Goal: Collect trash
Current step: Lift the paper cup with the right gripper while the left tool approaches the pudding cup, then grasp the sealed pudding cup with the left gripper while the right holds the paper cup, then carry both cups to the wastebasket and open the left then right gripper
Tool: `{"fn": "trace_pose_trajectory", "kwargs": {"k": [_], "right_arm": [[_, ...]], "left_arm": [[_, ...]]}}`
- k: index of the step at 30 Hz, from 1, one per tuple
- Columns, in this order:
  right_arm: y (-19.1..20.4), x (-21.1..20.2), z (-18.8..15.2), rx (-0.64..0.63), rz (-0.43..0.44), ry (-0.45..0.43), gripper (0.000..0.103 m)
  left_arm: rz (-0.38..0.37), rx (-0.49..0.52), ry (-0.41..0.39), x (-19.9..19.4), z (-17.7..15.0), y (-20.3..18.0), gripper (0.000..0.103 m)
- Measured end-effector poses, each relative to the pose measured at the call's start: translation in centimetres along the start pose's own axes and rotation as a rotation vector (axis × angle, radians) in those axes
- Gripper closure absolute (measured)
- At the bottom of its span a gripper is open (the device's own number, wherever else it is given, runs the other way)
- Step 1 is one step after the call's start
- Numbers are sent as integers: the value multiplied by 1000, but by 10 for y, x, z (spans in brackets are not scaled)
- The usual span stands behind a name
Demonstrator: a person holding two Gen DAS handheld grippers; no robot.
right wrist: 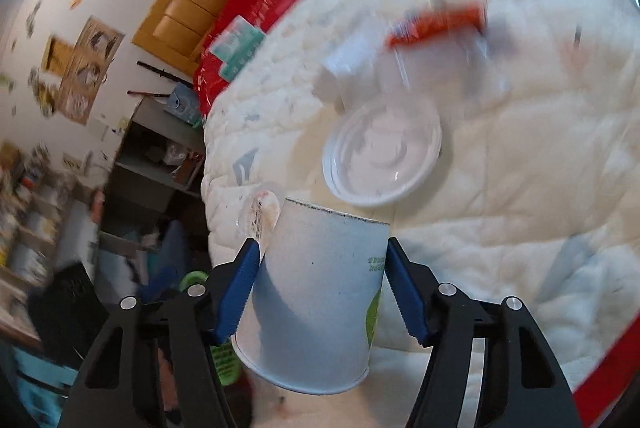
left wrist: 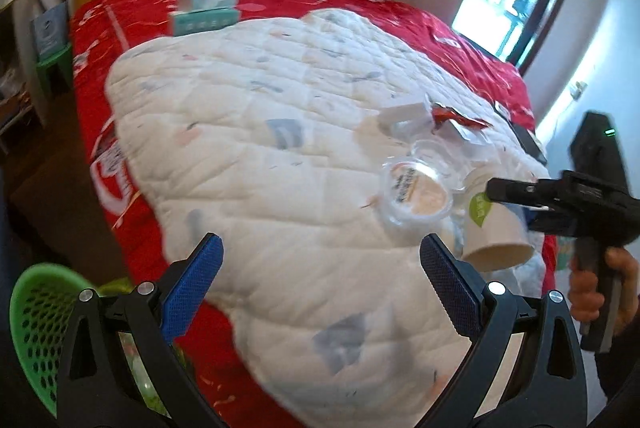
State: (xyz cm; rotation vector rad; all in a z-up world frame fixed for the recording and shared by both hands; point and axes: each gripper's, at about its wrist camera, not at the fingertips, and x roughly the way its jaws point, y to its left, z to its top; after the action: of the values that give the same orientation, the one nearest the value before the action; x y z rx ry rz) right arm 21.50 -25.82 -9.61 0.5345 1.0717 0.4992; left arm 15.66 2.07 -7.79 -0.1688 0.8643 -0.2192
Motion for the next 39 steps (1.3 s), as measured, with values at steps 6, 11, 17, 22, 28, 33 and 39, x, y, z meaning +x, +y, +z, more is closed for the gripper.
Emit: {"fn": "trace_pose_trajectory", "kwargs": {"k": [6,11,17,22,28,33,39], "right_arm": [[24,-28,-20,-231,-138,-172,43],[17,-35,-26,-272,-191,-262,43],[3,-37,-26,-255,-209,-313,44],[-4,-39,-23,-225,-194,-317,44],[6,-52,-21,-244,-193,-345,44],[24,-63,-22,-286,-187,-367,44],[61,-68,-27,-352,-135,-360,44]], "left_arm": [[-51,72,22,24,12,-30,6],[-49,166,58,51,18,-57,6],[-47,197,92,75,24,-65,6],[-61,192,108,93,26,-69,15],[-99,205,72,85,21,-74,38],[-94,161,20,55,18,-61,39],[-18,55,-53,-4,7,-18,39]]}}
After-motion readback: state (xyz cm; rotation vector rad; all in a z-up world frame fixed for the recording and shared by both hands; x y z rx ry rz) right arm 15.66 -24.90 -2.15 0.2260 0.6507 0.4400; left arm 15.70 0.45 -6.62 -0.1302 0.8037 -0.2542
